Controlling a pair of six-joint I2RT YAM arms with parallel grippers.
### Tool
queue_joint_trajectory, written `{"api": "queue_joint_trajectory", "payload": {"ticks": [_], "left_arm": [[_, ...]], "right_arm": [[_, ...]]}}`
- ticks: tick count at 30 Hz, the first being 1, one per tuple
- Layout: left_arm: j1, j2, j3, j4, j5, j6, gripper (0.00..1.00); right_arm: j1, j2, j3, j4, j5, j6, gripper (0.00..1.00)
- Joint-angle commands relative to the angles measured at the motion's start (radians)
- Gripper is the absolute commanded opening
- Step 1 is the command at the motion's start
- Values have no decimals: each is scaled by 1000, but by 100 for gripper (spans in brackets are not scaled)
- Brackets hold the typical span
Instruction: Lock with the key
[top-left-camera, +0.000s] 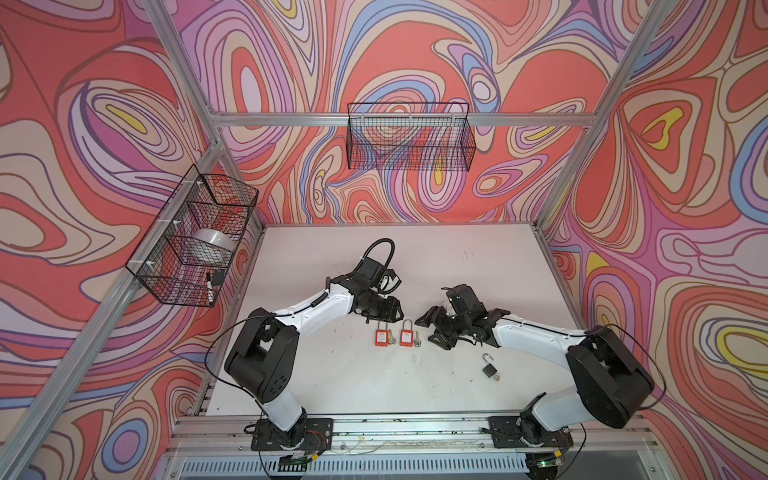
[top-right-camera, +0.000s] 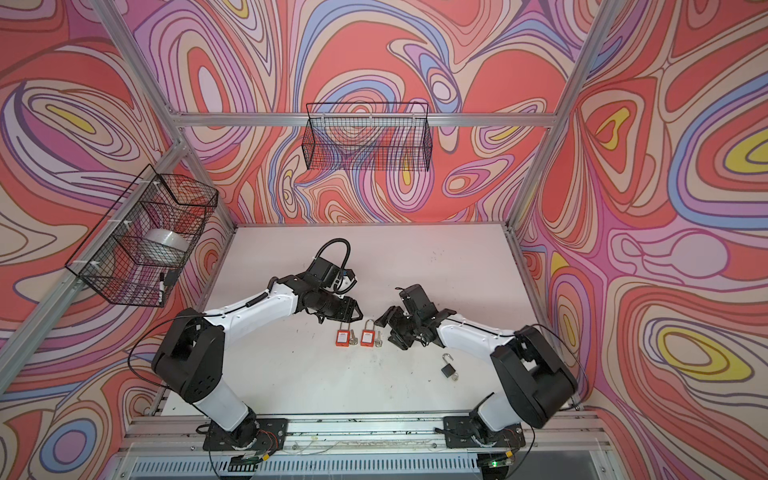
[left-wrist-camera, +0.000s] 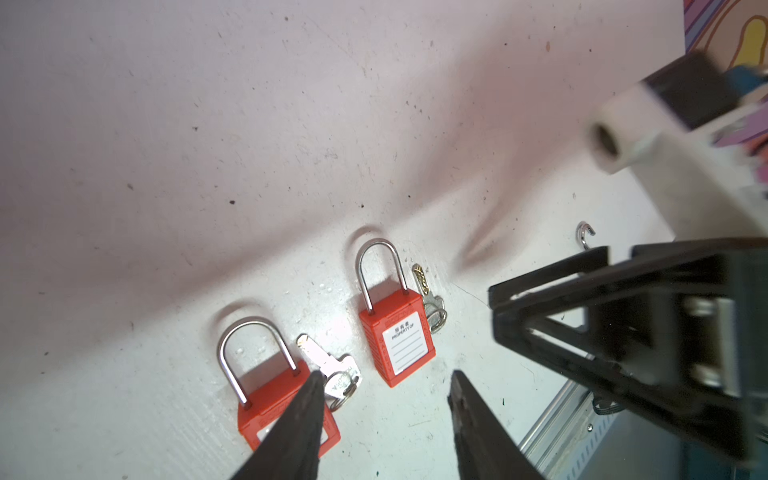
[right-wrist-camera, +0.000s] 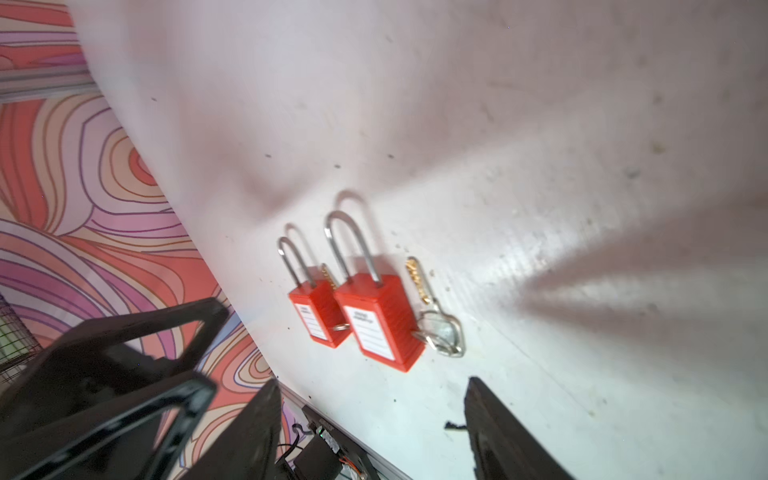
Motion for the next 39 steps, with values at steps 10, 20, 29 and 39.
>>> {"api": "queue_joint_trajectory", "payload": {"ticks": [10,20,29,39], "left_arm": [[7,-1,17,18,34,12,51],[7,3,13,22,46,11,51],[7,-10,8,19,38,6,51],[7,-11,14,5,33,8,51]], "right_arm": [[-90,-296,-4,-754,395,-38,89],[-176,-226,-13,-850,396,-31,94],[-209,-175,-53,-749,307,-85,95],[-254,-162,-106,-664,223,-115,95]]}}
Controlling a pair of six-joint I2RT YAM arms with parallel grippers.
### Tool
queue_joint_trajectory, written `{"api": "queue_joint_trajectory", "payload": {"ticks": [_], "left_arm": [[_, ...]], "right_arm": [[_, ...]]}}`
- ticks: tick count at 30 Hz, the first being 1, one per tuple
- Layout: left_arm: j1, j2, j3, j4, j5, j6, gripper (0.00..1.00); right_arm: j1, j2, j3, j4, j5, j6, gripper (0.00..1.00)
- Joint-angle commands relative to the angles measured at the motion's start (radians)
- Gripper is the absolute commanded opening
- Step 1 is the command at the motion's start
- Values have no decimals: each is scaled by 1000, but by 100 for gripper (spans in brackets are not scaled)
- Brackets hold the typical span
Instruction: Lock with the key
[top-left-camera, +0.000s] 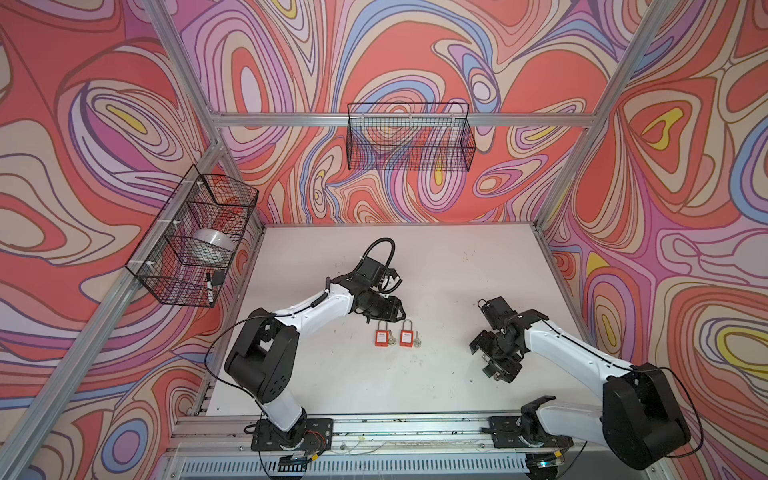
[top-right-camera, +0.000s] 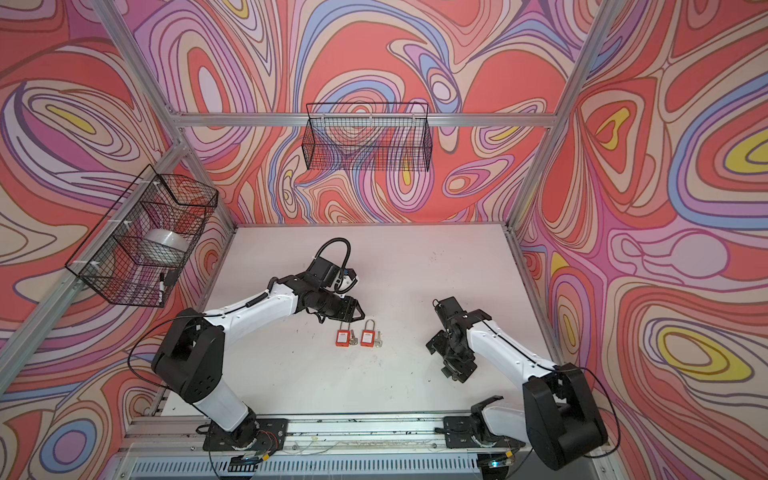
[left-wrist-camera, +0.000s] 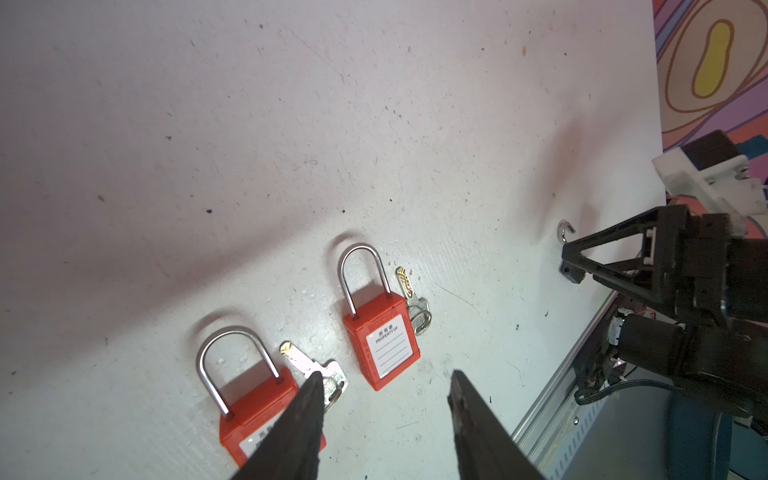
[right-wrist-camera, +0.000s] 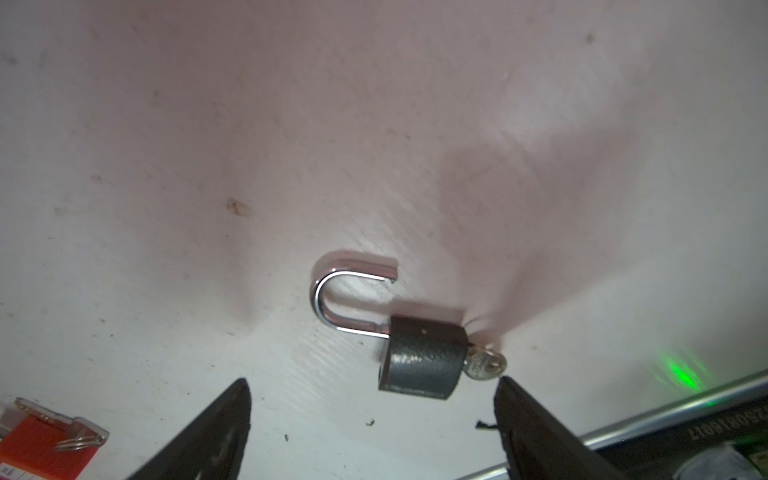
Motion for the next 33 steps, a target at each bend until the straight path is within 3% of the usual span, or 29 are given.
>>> {"api": "queue_joint_trajectory", "payload": {"ticks": [1,16,26,33], "left_arm": [[6,-11,17,-15,-5,8,51],[6,-13,37,-38,-18,15,51],[7,-1,57,-38,-8,12,51],[7,3,70,-46,-8,15,51]], "right_arm": [[-9,9,-15,59,-43,-26,95],[-10,-14,-75,398,-243,-43,90],[-8,64,101,91,-82,-379,86],[-8,108,92,172,-73,-521,84]]}}
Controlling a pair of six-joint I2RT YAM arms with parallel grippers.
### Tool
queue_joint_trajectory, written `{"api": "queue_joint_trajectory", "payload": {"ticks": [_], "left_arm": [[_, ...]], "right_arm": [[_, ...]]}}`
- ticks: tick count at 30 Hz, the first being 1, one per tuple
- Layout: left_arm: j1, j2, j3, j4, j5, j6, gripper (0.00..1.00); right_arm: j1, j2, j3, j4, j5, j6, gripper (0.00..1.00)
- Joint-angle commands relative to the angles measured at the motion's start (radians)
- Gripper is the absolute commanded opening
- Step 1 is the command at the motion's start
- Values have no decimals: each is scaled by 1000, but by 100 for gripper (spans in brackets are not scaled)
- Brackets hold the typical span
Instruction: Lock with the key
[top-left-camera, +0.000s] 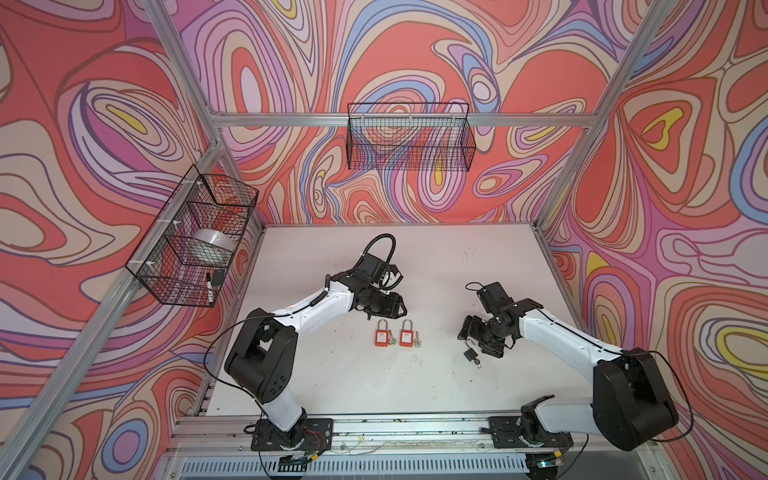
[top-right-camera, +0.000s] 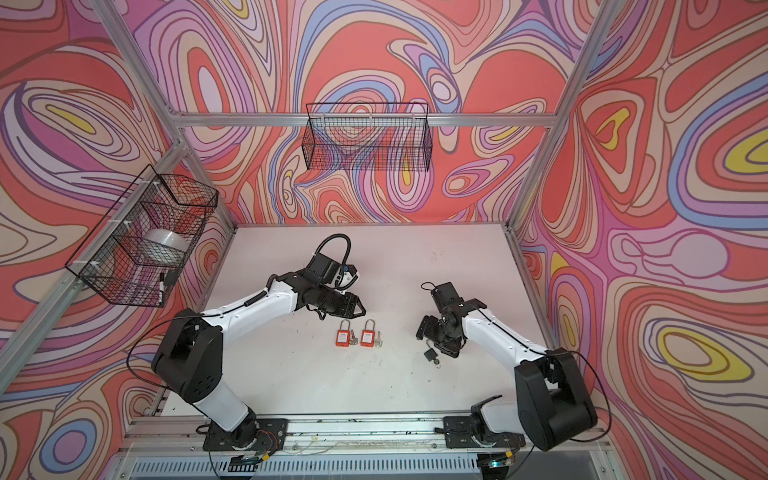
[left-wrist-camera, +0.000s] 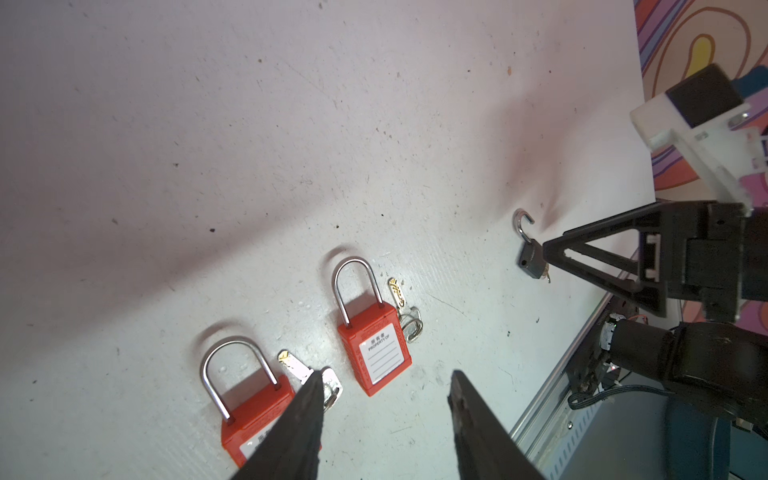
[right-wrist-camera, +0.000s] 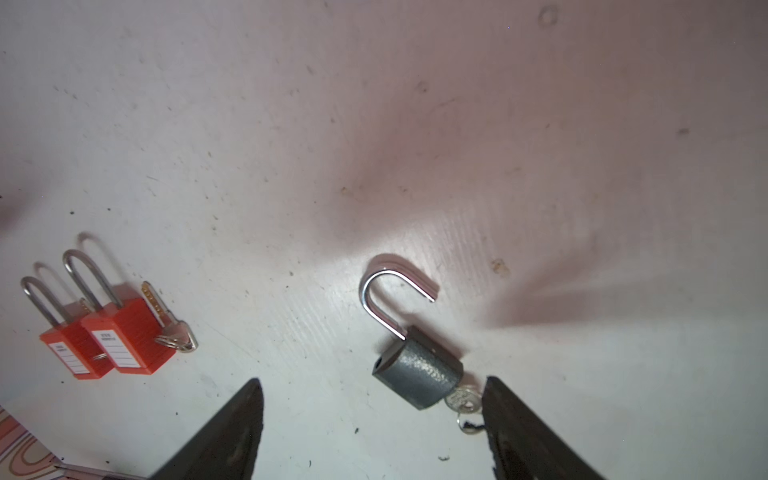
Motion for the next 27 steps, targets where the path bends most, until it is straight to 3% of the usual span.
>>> {"api": "queue_joint_trajectory", "payload": {"ticks": [1,6,13,20,27], "left_arm": [[6,3,29,-30,-5,16,51],[6,-4,20,-29,-6,14,51],[7,-9,17,-24,-10,10,51],[6,-7,16,-24,-3,7,51],[6,-10,22,-23,0,2,51]], "right_arm": [[-4,12,-18,41,9,-114,83],[-4,41,-40,86,-20,-181,81],[9,60,-82,129,-104,-162,76],[121,75,-60,61,20,-145,67],[247,202,23,-40,195,-117,63]]}}
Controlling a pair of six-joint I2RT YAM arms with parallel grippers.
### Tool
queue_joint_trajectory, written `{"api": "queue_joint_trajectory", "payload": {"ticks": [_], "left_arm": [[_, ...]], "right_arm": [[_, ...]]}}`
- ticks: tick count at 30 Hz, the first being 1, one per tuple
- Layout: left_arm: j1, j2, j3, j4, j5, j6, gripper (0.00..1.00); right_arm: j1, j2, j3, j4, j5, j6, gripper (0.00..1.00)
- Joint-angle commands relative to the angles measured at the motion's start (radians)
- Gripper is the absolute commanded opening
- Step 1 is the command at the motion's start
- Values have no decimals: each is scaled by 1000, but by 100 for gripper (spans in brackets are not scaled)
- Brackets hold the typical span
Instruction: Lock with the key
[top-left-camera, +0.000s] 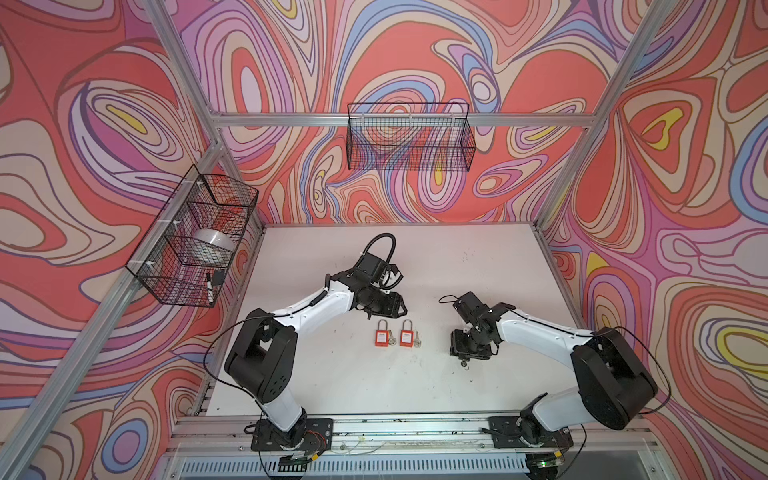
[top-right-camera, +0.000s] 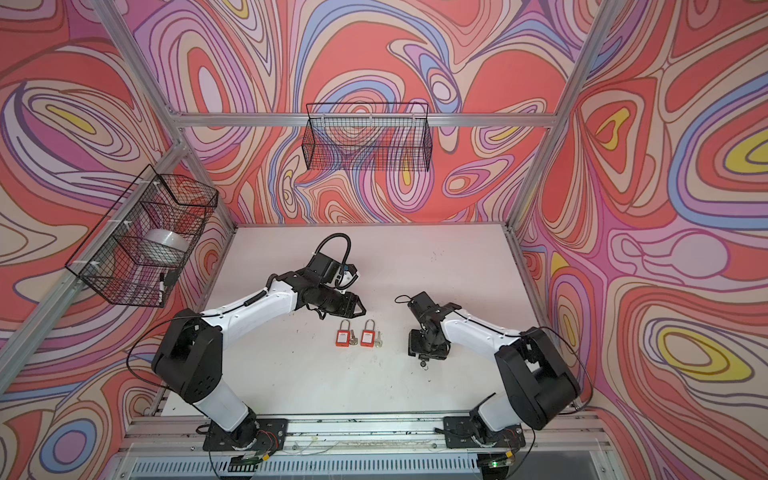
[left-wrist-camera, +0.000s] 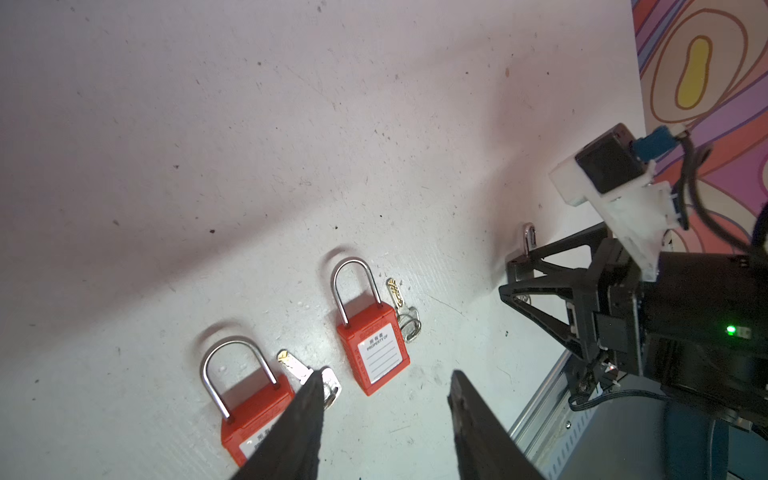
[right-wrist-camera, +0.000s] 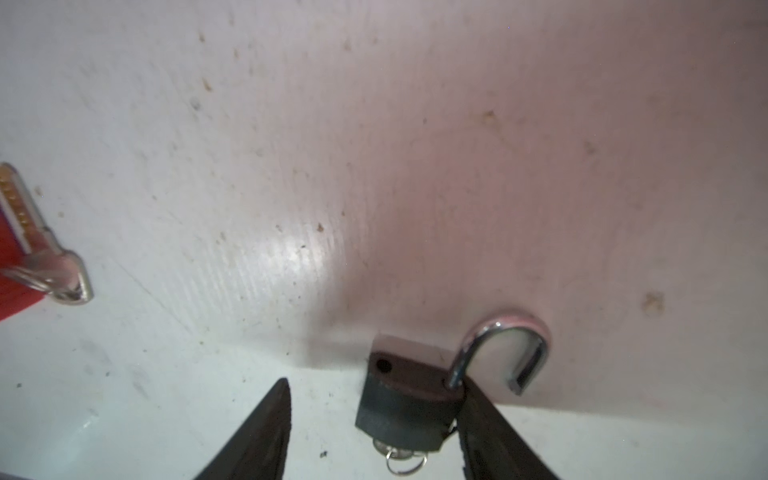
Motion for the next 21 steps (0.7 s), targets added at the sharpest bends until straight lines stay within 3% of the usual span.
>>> {"api": "queue_joint_trajectory", "payload": {"ticks": [1,6,12,16,21], "left_arm": [[6,-11,15,-18,0,1,51],[6,-20,1,-18,1,-4,51],[4,-23,-10,-8,7,-12,51],[4,-22,-21,35,53,-43,51],[6,-23,-50,131,141,-113,51]], "right_arm": [[34,72,8,-61,96,25,62],[53,103,28,-81,117,35,56],[64,80,19,-68,109,17,38],[68,42,17,-31,78,-24,27],[67,-25,54,21,41,-109,24]]}}
